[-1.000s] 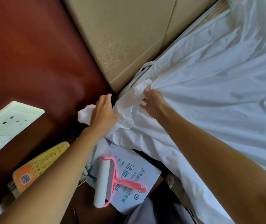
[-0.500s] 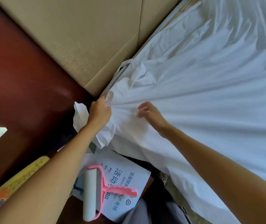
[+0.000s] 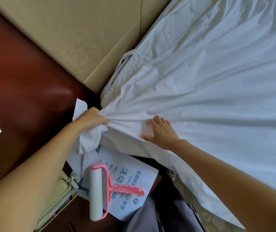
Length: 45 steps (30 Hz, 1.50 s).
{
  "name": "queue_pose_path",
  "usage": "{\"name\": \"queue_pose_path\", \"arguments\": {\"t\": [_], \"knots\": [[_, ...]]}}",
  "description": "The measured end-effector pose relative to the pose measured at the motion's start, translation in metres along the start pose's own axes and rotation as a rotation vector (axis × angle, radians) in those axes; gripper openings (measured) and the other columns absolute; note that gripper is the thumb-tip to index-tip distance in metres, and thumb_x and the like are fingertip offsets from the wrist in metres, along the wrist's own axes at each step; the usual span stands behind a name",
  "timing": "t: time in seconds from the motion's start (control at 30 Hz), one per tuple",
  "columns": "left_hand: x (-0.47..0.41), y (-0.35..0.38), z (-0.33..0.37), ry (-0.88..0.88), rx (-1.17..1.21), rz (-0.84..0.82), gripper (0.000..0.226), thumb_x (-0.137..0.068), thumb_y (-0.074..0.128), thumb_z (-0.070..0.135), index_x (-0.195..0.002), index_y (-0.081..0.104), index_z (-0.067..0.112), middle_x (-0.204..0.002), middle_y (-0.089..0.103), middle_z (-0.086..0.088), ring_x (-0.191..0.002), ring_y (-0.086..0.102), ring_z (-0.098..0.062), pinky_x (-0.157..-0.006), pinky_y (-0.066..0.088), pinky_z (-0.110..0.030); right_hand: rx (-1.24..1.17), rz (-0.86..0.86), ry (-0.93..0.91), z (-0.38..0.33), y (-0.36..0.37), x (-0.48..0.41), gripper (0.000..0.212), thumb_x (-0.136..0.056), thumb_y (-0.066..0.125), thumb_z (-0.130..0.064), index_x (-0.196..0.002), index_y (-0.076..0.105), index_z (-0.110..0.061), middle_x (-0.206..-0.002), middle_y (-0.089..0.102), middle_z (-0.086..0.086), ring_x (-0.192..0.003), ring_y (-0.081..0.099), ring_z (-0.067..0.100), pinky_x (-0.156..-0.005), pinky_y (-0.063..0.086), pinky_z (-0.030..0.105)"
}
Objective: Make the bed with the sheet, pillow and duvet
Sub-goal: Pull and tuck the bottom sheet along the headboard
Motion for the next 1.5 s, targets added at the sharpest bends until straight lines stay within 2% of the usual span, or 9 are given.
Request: {"name": "queue_pose_path", "arguments": {"t": [0.13, 0.27, 0.33, 0.47, 0.6, 0.77, 1.03, 1.23, 1.5], "knots": [[0.006, -0.008, 0.004, -0.034, 0.524, 0.236, 0.005, -0.087, 0.053, 0.01, -0.083, 0.05, 0.01, -0.07, 0.044, -0.002, -0.066, 0.043, -0.018, -0.055, 0.032, -0.026, 0.013, -0.015, -0.079, -0.016, -0.005, 0.003, 0.085, -0.078, 0.052, -0.068, -0.137, 0.034, -0.01, -0.136, 0.036, 0.009, -0.124, 0.036, 0.029, -0.111, 0.022, 0.037], [0.007, -0.004, 0.007, 0.024, 0.771, 0.392, 0.017, -0.086, 0.048, 0.006, -0.071, 0.045, 0.014, -0.069, 0.046, -0.002, -0.067, 0.046, -0.018, -0.056, 0.035, -0.023, 0.043, 0.14, -0.002, -0.017, -0.018, -0.009, 0.037, -0.099, 0.038, -0.036, -0.119, 0.049, -0.007, -0.119, 0.05, 0.013, -0.108, 0.048, 0.03, -0.085, 0.036, 0.033], [0.008, -0.004, 0.009, 0.167, 0.688, 0.366, 0.015, -0.079, 0.053, 0.024, -0.085, 0.052, 0.009, -0.085, 0.056, -0.007, -0.081, 0.054, -0.022, -0.069, 0.043, -0.029, -0.02, 0.101, 0.006, -0.02, -0.023, -0.018, 0.032, -0.101, 0.035, -0.027, -0.113, 0.055, -0.005, -0.113, 0.055, 0.014, -0.105, 0.051, 0.032, -0.079, 0.036, 0.033], [0.005, -0.014, -0.004, 0.215, 0.07, 0.1, 0.093, -0.05, 0.073, 0.065, -0.121, 0.05, 0.009, -0.115, 0.057, -0.002, -0.102, 0.053, -0.02, -0.083, 0.042, -0.03, -0.095, -0.011, -0.09, -0.038, -0.034, -0.03, 0.032, -0.101, 0.036, -0.025, -0.105, 0.058, -0.003, -0.107, 0.058, 0.016, -0.104, 0.053, 0.033, -0.075, 0.033, 0.033], [-0.002, -0.048, -0.033, 0.106, -0.298, 0.169, 0.07, -0.076, 0.073, 0.043, -0.13, 0.05, 0.006, -0.132, 0.054, -0.014, -0.118, 0.05, -0.029, -0.086, 0.039, -0.033, -0.098, -0.115, -0.27, -0.083, -0.033, -0.04, 0.029, -0.101, 0.038, -0.023, -0.107, 0.06, -0.005, -0.111, 0.06, 0.014, -0.105, 0.053, 0.029, -0.077, 0.032, 0.029], [-0.009, -0.047, -0.048, 0.041, -0.401, 0.4, 0.036, -0.09, 0.06, 0.028, -0.11, 0.052, -0.002, -0.111, 0.058, -0.029, -0.104, 0.053, -0.044, -0.081, 0.042, -0.042, -0.173, -0.083, -0.177, -0.1, -0.01, -0.056, 0.029, -0.101, 0.038, -0.02, -0.108, 0.061, -0.003, -0.111, 0.06, 0.017, -0.105, 0.054, 0.03, -0.075, 0.032, 0.027], [-0.009, -0.049, -0.042, -0.133, -0.383, 0.456, 0.036, -0.089, 0.047, 0.004, -0.125, 0.047, 0.006, -0.124, 0.051, -0.025, -0.114, 0.048, -0.044, -0.089, 0.041, -0.044, -0.411, -0.022, -0.023, -0.091, -0.016, -0.076, 0.025, -0.095, 0.043, -0.008, -0.106, 0.065, -0.006, -0.117, 0.061, 0.014, -0.109, 0.054, 0.031, -0.086, 0.039, 0.029], [-0.027, -0.054, 0.009, 0.062, -0.086, 0.33, 0.049, -0.082, 0.061, 0.016, -0.126, 0.045, 0.005, -0.129, 0.05, -0.016, -0.12, 0.046, -0.033, -0.086, 0.04, -0.033, -0.469, 0.063, 0.139, -0.069, -0.041, -0.081, 0.031, -0.096, 0.037, -0.005, -0.117, 0.06, -0.008, -0.123, 0.059, 0.013, -0.114, 0.054, 0.03, -0.096, 0.043, 0.033], [-0.076, -0.03, 0.061, 0.161, 0.219, 0.371, 0.059, -0.095, 0.05, 0.028, -0.142, 0.028, 0.001, -0.147, 0.033, -0.017, -0.136, 0.031, -0.03, -0.103, 0.032, -0.034, -0.525, 0.189, 0.252, -0.013, -0.069, -0.099, 0.034, -0.092, 0.035, -0.002, -0.114, 0.059, -0.011, -0.115, 0.062, 0.013, -0.095, 0.059, 0.029, -0.067, 0.042, 0.025]]}}
Point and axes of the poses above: each hand's wrist, its own x-axis away from the middle knuckle, its own y-axis out of the palm, z = x × y, the point moved 4 cm from there along -x, towards the middle knuckle
